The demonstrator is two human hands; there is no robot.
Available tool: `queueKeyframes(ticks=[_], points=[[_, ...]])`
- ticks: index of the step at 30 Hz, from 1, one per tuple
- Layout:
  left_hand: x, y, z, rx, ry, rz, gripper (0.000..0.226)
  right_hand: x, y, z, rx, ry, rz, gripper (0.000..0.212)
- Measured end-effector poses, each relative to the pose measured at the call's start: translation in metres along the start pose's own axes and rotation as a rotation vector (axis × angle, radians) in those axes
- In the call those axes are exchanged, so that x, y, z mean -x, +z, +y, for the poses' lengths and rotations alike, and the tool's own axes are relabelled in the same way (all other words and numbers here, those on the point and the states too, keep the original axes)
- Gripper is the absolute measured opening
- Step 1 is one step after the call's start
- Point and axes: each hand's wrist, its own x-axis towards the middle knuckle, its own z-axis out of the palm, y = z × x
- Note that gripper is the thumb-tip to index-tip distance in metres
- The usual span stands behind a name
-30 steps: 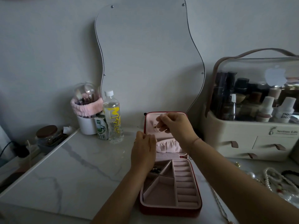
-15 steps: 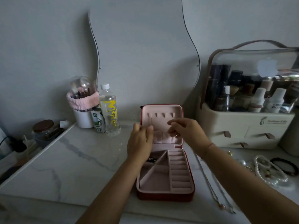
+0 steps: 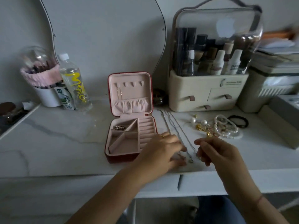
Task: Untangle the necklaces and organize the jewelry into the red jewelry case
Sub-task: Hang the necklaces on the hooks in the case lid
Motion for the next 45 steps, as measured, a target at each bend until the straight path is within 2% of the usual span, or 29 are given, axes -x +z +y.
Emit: queueKeyframes(ticks=[3,9,11,14,18,20,28,31,34,36,40,43,45], points=[[0.0,0.012,0.0,0.008,-0.041,-0.056,0.025,0.022,0.0,0.01,-0.108,0.081,0.017,0.021],[0.001,0.007,0.006,0.036,-0.045,-0.123,0.033,0.049,0.009,0.022,-0.499,0.512,-0.017,0.02],[0.005,0.007,0.008,0.002,0.001,-0.116,0.036,0.053,0.012,0.025,-0.591,0.616,-0.044,0.019],[0.013,0.012,0.008,-0.037,0.04,-0.04,0.03,0.053,0.017,0.031,-0.721,0.716,-0.079,0.025],[0.024,0.022,0.013,-0.026,0.077,0.098,0.011,0.049,0.022,0.033,-0.874,0.793,-0.088,0.027],[0.031,0.025,0.016,-0.014,0.082,0.143,0.013,0.048,0.022,0.032,-0.906,0.8,-0.113,0.026],[0.051,0.026,0.027,0.079,0.053,0.279,0.017,0.047,0.029,0.025,-0.775,0.823,-0.19,0.021],[0.058,0.024,0.03,0.209,-0.101,0.317,0.026,0.043,0.03,0.022,-0.749,0.789,-0.204,0.031],[0.066,0.013,0.044,0.486,-0.51,0.362,0.036,0.039,0.028,0.015,-0.665,0.685,-0.237,0.034],[0.065,0.008,0.054,0.723,-0.748,0.266,0.04,0.037,0.026,0.011,-0.589,0.61,-0.261,0.033],[0.05,0.005,0.063,1.218,-0.881,0.028,0.048,0.033,0.023,0.004,-0.499,0.511,-0.301,0.031],[0.033,-0.002,0.061,1.558,-1.027,-0.032,0.042,0.03,0.019,-0.002,-0.498,0.47,-0.325,0.035],[0.022,-0.004,0.057,1.654,-1.065,-0.056,0.036,0.029,0.016,-0.005,-0.501,0.465,-0.35,0.037]])
